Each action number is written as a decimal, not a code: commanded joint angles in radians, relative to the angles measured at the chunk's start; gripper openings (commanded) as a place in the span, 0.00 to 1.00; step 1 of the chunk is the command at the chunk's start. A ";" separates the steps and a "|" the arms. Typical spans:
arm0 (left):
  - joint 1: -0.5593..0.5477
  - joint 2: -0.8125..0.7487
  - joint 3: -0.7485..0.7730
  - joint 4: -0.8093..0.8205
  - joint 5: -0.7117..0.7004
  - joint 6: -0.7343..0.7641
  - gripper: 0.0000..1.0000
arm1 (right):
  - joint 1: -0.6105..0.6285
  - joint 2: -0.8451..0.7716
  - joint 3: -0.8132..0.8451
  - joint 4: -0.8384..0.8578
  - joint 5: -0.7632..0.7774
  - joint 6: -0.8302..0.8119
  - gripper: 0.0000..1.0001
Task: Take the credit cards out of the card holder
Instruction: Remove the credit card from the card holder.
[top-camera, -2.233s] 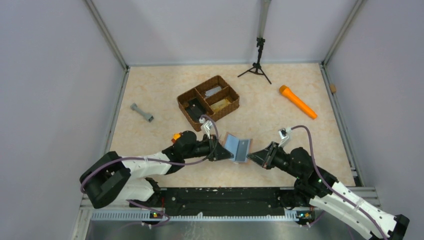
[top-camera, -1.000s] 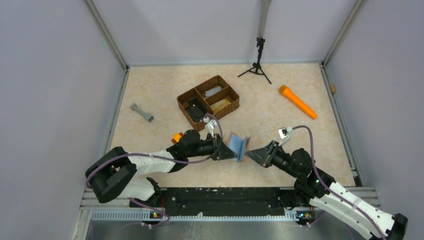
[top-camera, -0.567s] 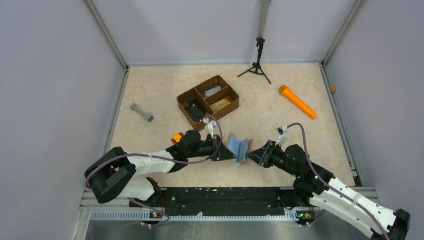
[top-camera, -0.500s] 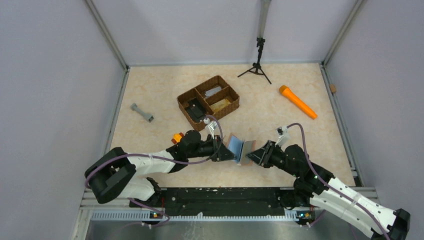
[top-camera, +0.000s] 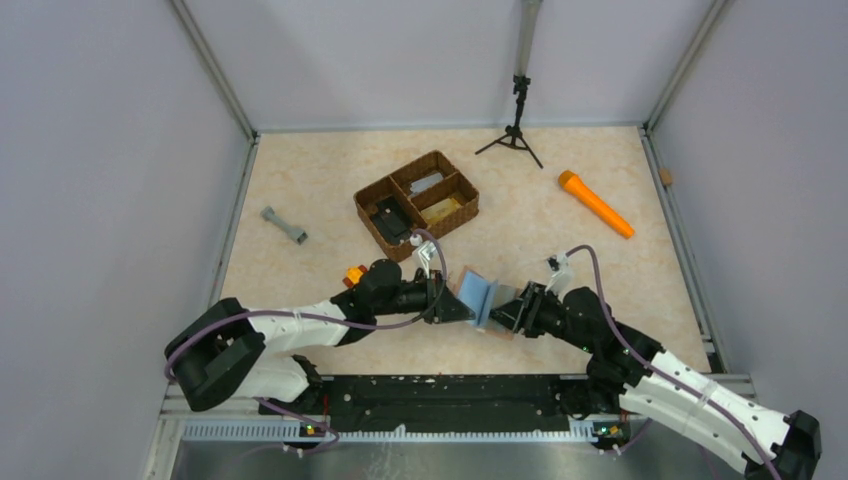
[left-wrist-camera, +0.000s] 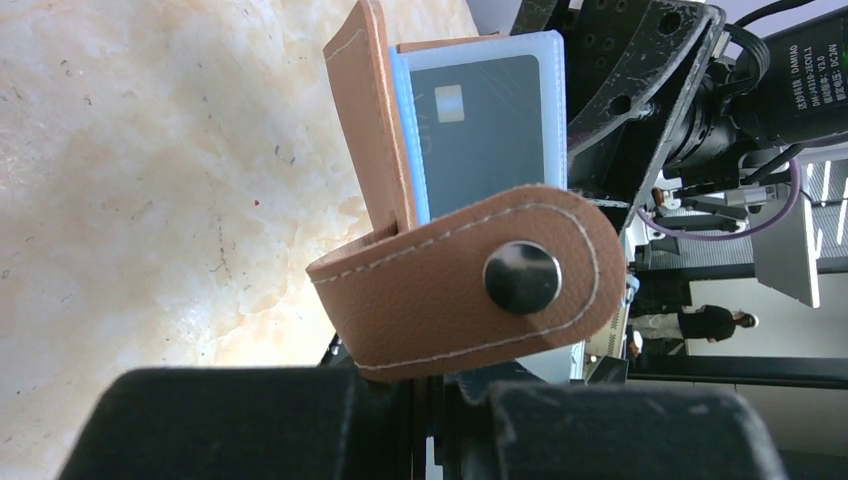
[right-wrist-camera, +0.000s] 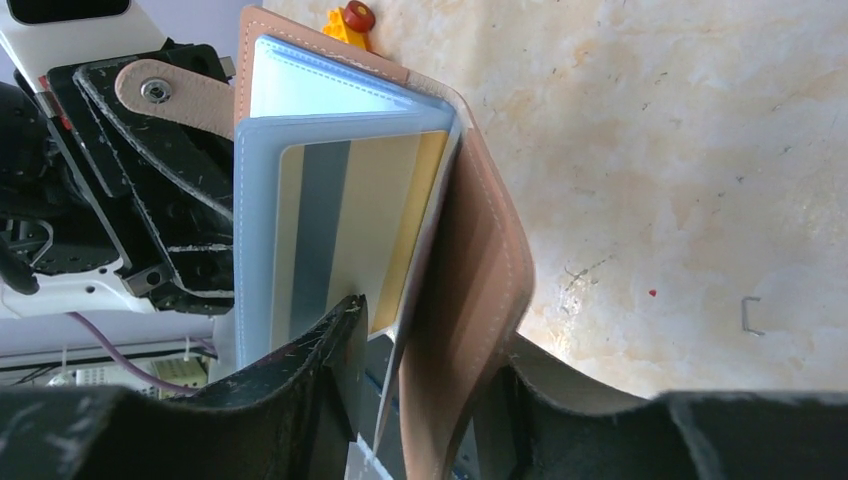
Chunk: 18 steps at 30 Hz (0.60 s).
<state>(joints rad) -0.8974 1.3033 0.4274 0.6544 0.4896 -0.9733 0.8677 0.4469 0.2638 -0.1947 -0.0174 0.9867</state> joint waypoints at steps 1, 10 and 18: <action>-0.005 -0.042 0.045 0.003 0.002 0.038 0.00 | -0.003 -0.032 0.044 0.013 -0.005 -0.024 0.42; -0.005 -0.055 0.056 -0.008 0.019 0.053 0.10 | -0.003 -0.072 0.030 0.023 0.005 -0.013 0.12; -0.005 -0.032 -0.021 0.273 0.070 -0.044 0.63 | -0.003 -0.051 0.028 0.033 -0.007 -0.012 0.02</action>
<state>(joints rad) -0.8974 1.2716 0.4274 0.7025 0.5159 -0.9707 0.8673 0.3996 0.2638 -0.2077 -0.0135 0.9783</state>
